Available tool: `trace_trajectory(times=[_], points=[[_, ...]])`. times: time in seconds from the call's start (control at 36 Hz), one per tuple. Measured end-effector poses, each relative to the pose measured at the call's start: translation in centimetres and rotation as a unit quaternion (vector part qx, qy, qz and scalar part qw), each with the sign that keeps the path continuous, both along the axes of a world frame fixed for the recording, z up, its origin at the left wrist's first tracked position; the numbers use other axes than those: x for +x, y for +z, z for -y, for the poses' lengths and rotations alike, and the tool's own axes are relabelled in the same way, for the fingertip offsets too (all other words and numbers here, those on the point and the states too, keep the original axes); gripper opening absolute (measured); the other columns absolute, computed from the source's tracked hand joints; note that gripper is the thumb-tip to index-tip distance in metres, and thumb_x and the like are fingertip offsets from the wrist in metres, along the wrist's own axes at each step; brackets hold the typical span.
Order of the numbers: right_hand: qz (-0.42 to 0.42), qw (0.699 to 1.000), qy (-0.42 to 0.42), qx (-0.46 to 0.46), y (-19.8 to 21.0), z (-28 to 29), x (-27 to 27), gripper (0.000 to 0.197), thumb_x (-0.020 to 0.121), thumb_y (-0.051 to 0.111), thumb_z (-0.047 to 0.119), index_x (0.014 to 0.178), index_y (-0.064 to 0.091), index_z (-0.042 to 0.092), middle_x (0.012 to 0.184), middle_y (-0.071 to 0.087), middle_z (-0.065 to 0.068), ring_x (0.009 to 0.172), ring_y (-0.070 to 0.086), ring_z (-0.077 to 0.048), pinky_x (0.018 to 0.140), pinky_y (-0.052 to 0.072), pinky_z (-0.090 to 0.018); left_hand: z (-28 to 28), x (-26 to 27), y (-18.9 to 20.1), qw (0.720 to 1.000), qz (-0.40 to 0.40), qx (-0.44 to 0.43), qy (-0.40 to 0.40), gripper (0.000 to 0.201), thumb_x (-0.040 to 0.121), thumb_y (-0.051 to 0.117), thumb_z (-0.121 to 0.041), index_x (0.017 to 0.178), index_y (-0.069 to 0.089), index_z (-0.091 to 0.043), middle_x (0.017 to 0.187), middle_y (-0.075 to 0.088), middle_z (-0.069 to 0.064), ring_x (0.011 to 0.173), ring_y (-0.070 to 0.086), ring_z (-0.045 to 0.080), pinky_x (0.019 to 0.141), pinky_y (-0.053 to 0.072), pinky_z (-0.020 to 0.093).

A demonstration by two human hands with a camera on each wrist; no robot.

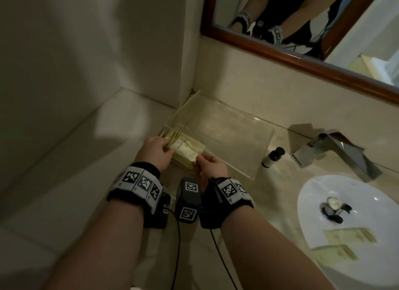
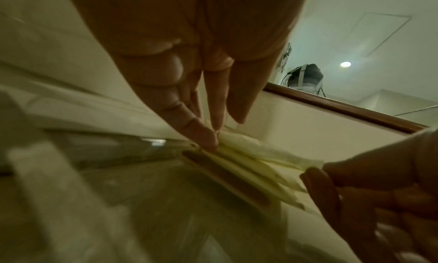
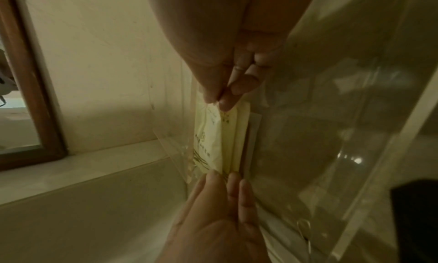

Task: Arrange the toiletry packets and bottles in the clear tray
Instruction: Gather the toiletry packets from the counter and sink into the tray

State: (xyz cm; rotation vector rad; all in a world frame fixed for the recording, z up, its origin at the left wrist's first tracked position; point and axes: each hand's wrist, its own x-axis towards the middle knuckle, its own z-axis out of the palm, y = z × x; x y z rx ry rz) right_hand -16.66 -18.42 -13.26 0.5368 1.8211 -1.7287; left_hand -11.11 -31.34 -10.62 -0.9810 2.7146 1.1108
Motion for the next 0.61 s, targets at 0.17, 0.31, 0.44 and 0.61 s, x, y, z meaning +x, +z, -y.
trace_trajectory(times=[0.17, 0.31, 0.44, 0.61], points=[[0.003, 1.000, -0.002, -0.009, 0.0, 0.1, -0.1, 0.028, 0.090, 0.060, 0.009, 0.115, 0.060, -0.001, 0.066, 0.056, -0.002, 0.055, 0.050, -0.009, 0.052, 0.044, -0.018, -0.1, 0.2, 0.8, 1.000, 0.002, -0.014, -0.015, 0.041, 0.090, 0.056, -0.024, 0.129, 0.055, -0.013, 0.139, 0.043, 0.010, 0.125, 0.047, 0.025, 0.107, 0.035, 0.031], [0.038, 0.993, -0.052, -0.095, 0.0, 0.1, 0.0, 0.025, 0.091, 0.056, 0.002, 0.116, 0.057, -0.005, 0.067, 0.058, -0.010, 0.053, 0.057, -0.013, 0.053, 0.050, -0.017, -0.4, 0.4, 1.2, 0.998, 0.041, -0.005, -0.051, 0.038, 0.091, 0.054, -0.027, 0.127, 0.057, -0.016, 0.137, 0.052, 0.006, 0.121, 0.054, 0.023, 0.105, 0.042, 0.034], [0.054, 0.991, -0.057, -0.111, -0.2, -0.4, 0.3, 0.008, 0.091, 0.054, -0.001, 0.086, 0.051, 0.004, 0.063, 0.052, -0.010, 0.041, 0.054, -0.011, 0.036, 0.045, -0.016, -0.6, 0.6, 1.7, 0.997, 0.042, -0.043, -0.052, 0.037, 0.091, 0.054, -0.026, 0.126, 0.058, -0.016, 0.134, 0.055, 0.008, 0.119, 0.055, 0.024, 0.101, 0.043, 0.033], [0.043, 0.995, -0.019, -0.085, 0.6, -2.8, 0.4, 0.026, 0.096, 0.044, -0.001, 0.074, 0.050, 0.011, 0.066, 0.049, -0.007, 0.050, 0.050, -0.014, 0.032, 0.040, -0.013, -1.7, 0.9, 2.4, 0.996, 0.040, -0.050, -0.064, 0.036, 0.093, 0.052, -0.028, 0.126, 0.058, -0.013, 0.131, 0.058, 0.008, 0.118, 0.056, 0.024, 0.098, 0.042, 0.032]])
